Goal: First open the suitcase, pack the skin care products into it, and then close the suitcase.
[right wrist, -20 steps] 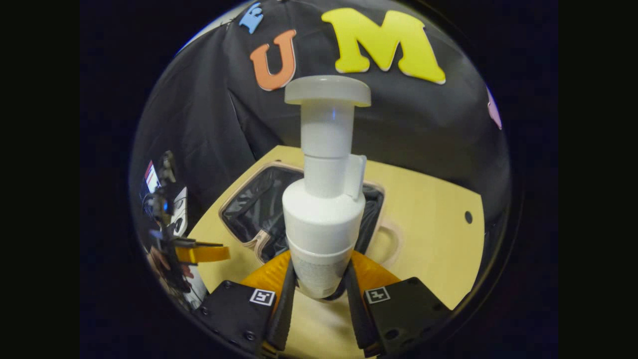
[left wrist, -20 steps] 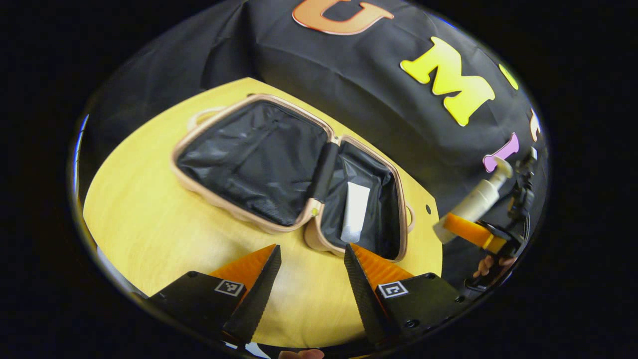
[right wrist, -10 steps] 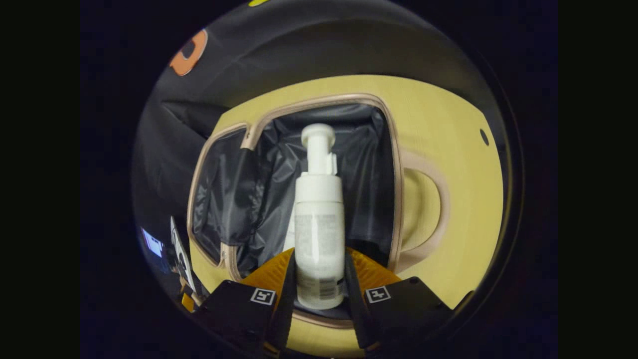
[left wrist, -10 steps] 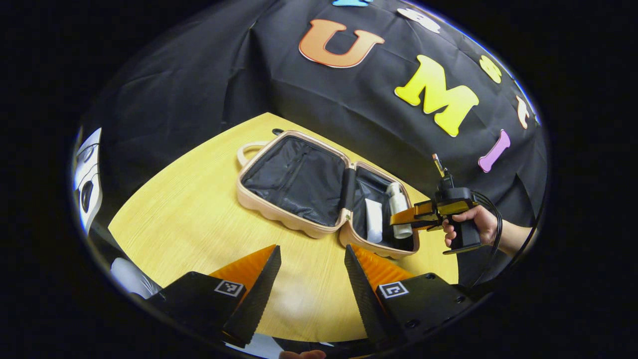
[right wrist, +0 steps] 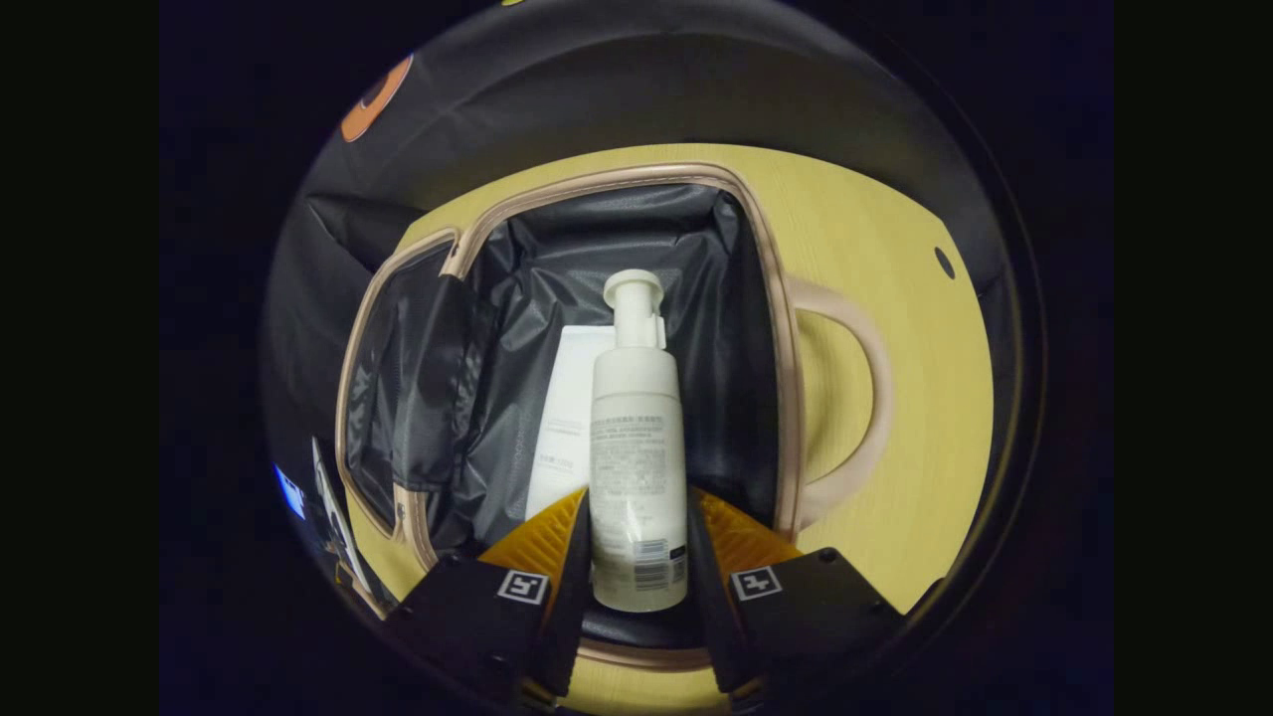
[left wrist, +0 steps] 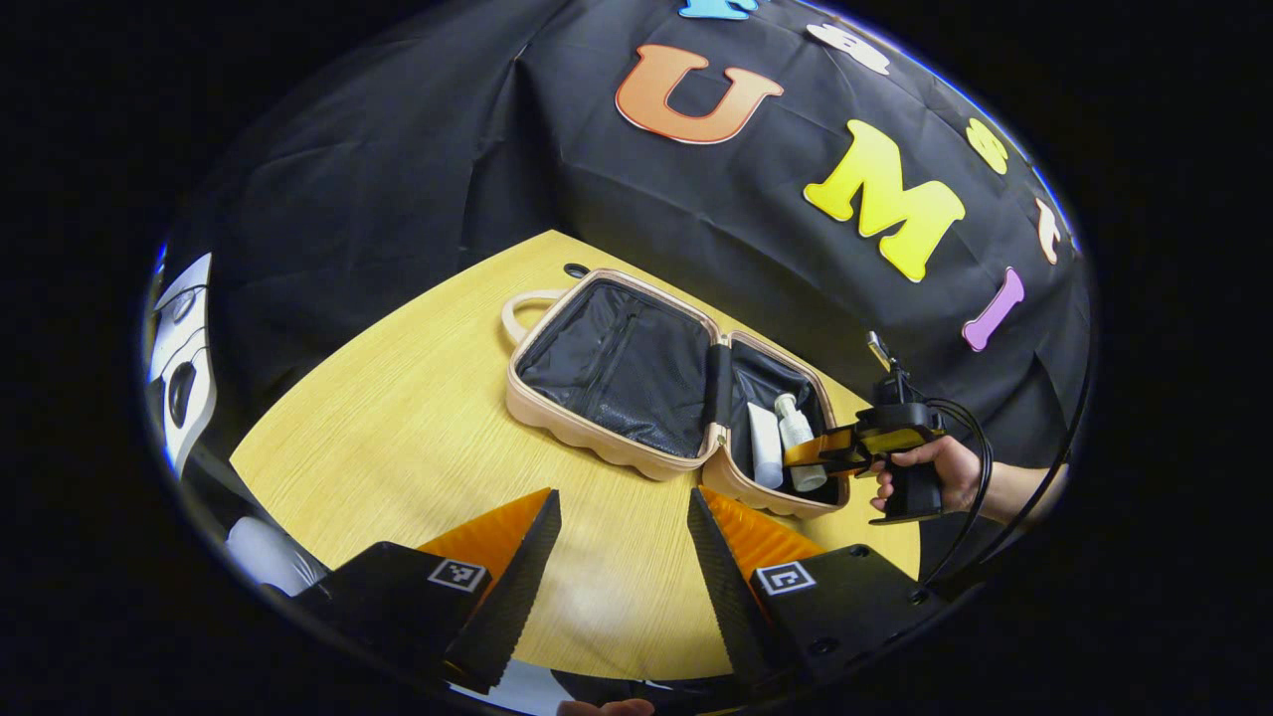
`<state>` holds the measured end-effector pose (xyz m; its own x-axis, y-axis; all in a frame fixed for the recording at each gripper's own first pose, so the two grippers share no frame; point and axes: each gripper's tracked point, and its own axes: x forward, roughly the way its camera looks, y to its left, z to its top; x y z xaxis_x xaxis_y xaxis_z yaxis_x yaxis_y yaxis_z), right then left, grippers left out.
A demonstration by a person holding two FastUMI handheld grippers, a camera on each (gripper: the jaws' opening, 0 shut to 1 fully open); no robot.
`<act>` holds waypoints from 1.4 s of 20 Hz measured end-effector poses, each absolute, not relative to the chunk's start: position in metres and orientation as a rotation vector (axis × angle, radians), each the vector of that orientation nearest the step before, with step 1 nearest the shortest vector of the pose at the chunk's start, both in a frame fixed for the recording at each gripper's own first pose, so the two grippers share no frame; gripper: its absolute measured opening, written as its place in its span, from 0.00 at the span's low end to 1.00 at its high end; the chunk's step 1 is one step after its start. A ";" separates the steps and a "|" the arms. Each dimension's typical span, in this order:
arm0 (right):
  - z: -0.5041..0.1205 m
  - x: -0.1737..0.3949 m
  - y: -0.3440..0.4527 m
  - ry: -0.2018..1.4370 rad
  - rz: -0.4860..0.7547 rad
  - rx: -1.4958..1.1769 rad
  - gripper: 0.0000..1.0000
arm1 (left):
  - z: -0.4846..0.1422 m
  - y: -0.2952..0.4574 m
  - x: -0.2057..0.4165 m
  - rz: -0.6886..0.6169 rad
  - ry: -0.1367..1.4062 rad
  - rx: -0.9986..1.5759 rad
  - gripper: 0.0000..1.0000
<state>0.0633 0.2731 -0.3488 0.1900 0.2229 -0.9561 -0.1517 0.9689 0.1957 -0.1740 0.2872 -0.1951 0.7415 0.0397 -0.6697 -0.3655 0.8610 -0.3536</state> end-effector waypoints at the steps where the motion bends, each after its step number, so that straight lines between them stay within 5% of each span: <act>1: -0.350 0.064 0.274 1.349 0.262 0.048 0.50 | -0.194 0.288 -0.171 0.227 0.704 -0.482 0.83; 5: -0.334 0.065 0.273 1.291 0.273 0.046 0.57 | -0.176 0.310 -0.156 0.229 0.636 -0.264 0.83; 9: -0.276 0.080 0.273 1.055 0.346 0.013 0.71 | -0.139 0.343 -0.132 0.223 0.461 0.021 0.85; 18: -0.084 0.029 0.286 0.469 0.685 -0.079 0.73 | -0.152 0.411 -0.074 0.080 0.215 -0.679 0.88; 23: -0.054 0.018 0.255 0.450 0.635 -0.069 0.72 | -0.193 0.476 -0.064 0.114 0.182 -1.066 0.87; 28: -0.061 0.016 0.237 0.501 0.587 -0.067 0.74 | -0.235 0.500 -0.061 0.110 0.297 -1.182 0.87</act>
<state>0.0157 0.2367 -0.0614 0.7172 0.5138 -0.4708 -0.5459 0.8342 0.0787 -0.0610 0.5005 -0.2348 0.9558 -0.0703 -0.2854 -0.2390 0.3794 -0.8938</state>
